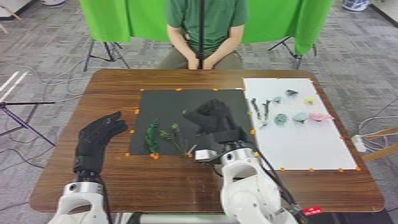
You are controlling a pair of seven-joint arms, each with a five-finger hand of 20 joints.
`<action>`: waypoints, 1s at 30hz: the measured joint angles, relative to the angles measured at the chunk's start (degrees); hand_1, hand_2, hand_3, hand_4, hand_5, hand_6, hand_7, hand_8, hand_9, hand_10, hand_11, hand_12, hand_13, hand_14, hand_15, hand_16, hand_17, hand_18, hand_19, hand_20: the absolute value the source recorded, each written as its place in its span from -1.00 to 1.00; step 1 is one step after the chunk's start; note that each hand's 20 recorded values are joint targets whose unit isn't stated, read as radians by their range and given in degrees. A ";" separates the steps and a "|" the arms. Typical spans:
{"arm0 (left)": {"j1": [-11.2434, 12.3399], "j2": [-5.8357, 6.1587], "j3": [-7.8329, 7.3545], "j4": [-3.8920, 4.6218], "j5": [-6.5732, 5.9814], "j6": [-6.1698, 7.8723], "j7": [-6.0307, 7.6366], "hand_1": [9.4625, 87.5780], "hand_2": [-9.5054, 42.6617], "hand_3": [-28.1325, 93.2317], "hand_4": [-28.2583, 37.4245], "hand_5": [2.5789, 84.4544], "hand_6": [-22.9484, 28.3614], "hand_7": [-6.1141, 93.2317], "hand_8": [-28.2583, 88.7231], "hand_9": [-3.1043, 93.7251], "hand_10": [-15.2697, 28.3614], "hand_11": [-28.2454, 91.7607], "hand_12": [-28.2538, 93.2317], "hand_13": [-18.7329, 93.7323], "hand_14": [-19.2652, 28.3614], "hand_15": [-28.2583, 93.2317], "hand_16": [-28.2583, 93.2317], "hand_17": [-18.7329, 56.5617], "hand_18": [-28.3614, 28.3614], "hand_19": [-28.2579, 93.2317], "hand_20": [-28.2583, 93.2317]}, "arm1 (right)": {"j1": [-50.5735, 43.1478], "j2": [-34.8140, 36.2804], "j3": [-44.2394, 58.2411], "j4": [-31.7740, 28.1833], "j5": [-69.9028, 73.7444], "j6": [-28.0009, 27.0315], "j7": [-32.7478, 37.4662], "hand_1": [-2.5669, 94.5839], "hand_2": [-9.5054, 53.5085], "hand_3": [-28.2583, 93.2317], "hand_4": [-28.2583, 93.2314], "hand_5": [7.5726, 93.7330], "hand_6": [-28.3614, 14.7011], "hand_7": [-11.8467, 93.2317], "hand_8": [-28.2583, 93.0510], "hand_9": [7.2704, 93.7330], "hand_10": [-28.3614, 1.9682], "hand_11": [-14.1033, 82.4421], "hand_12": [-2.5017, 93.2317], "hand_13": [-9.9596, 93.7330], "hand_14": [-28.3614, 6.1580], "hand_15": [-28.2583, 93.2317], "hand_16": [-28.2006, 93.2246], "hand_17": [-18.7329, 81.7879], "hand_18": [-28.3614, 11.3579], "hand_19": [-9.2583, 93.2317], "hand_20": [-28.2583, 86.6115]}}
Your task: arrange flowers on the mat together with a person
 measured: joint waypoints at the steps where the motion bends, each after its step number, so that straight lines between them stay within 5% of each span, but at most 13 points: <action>1: -0.05 0.00 0.00 0.04 0.00 -0.09 -0.01 -0.40 -0.62 0.50 -0.65 0.22 0.08 -0.51 -0.63 0.14 0.37 -0.13 -0.31 0.08 0.64 -0.01 -0.56 -0.24 0.57 -0.15 -0.17 | -0.35 0.65 0.33 -1.65 0.23 -1.87 -0.17 -0.46 -0.60 0.60 -0.77 0.41 0.30 -0.48 -0.67 0.68 -0.04 -0.14 -0.42 0.41 -0.26 0.47 0.02 -0.17 -0.61 0.28 0.35; 5: -0.51 -0.12 0.02 0.30 0.00 -0.67 -0.01 -0.41 -0.62 0.50 -0.65 0.22 0.08 -0.51 -0.63 0.14 0.37 -0.13 -0.31 0.08 0.64 -0.01 -0.56 -0.24 0.57 -0.15 -0.17 | -2.33 3.88 1.26 -6.92 2.76 -11.19 -3.12 -0.56 -0.57 0.64 -0.80 0.19 0.32 -0.47 -0.67 0.31 -0.18 -0.36 -0.48 0.21 -0.26 0.03 -0.06 -0.23 -0.51 0.03 0.23; 8: -0.76 -0.45 0.00 0.34 0.02 -1.09 0.04 -0.41 -0.62 0.51 -0.65 0.22 0.07 -0.51 -0.63 0.14 0.37 -0.13 -0.31 0.08 0.64 -0.01 -0.56 -0.24 0.57 -0.15 -0.17 | -6.18 5.02 3.93 -7.05 10.24 -10.15 -13.81 -0.62 -0.59 0.69 -0.81 0.14 0.34 -0.45 -0.68 0.22 -0.18 -0.43 -0.51 0.14 -0.22 -0.13 -0.06 -0.23 -0.45 -0.13 0.16; 12: -0.69 -0.88 -0.10 0.33 0.06 -1.34 0.18 -0.41 -0.62 0.51 -0.65 0.22 0.07 -0.51 -0.63 0.14 0.37 -0.13 -0.31 0.08 0.64 -0.01 -0.56 -0.24 0.57 -0.15 -0.17 | -13.90 5.85 7.85 -7.08 20.06 4.11 -29.04 -0.69 -0.59 0.75 -0.83 0.08 0.37 -0.43 -0.69 0.10 -0.08 -0.50 -0.55 0.06 -0.15 -0.30 -0.02 -0.22 -0.38 -0.31 0.11; 15: -0.47 -1.00 -0.10 0.28 0.06 -1.38 0.26 -0.41 -0.63 0.51 -0.65 0.22 0.07 -0.51 -0.63 0.14 0.37 -0.13 -0.31 0.08 0.64 -0.01 -0.56 -0.24 0.57 -0.15 -0.17 | -19.25 5.93 11.91 -8.10 22.57 15.17 -33.54 -0.74 -0.60 0.78 -0.84 0.05 0.39 -0.43 -0.70 0.05 -0.05 -0.55 -0.58 0.00 -0.12 -0.34 -0.04 -0.22 -0.37 -0.39 0.10; 18: -0.23 -1.04 -0.08 0.28 0.06 -1.54 0.37 -0.41 -0.63 0.51 -0.65 0.22 0.07 -0.51 -0.63 0.14 0.37 -0.13 -0.31 0.08 0.64 -0.01 -0.56 -0.24 0.57 -0.15 -0.17 | -23.23 5.73 17.59 -9.97 29.01 17.42 -34.45 -0.80 -0.58 0.80 -0.84 -0.01 0.40 -0.48 -0.69 -0.01 -0.02 -0.57 -0.59 -0.11 -0.10 -0.38 -0.09 -0.22 -0.33 -0.55 0.05; 22: -0.09 -1.12 0.10 0.31 0.05 -1.98 0.44 -0.41 -0.63 0.51 -0.65 0.22 0.07 -0.51 -0.63 0.14 0.37 -0.13 -0.31 0.08 0.64 -0.01 -0.56 -0.24 0.57 -0.15 -0.17 | -25.38 4.91 25.04 -11.41 45.03 11.87 -34.10 -0.83 -0.54 0.79 -0.83 -0.09 0.39 -0.55 -0.68 -0.08 -0.03 -0.59 -0.61 -0.17 -0.10 -0.41 -0.15 -0.23 -0.32 -0.65 0.02; 30: -0.09 -1.28 0.76 0.44 0.12 -2.50 0.58 -0.41 -0.64 0.51 -0.65 0.22 0.07 -0.51 -0.63 0.14 0.37 -0.13 -0.31 0.08 0.64 -0.01 -0.56 -0.24 0.57 -0.15 -0.17 | -24.27 2.49 35.37 -9.55 63.86 -10.51 -26.46 -0.83 -0.52 0.77 -0.82 -0.13 0.34 -0.59 -0.65 -0.11 -0.08 -0.59 -0.62 -0.19 -0.12 -0.40 -0.18 -0.24 -0.31 -0.71 0.00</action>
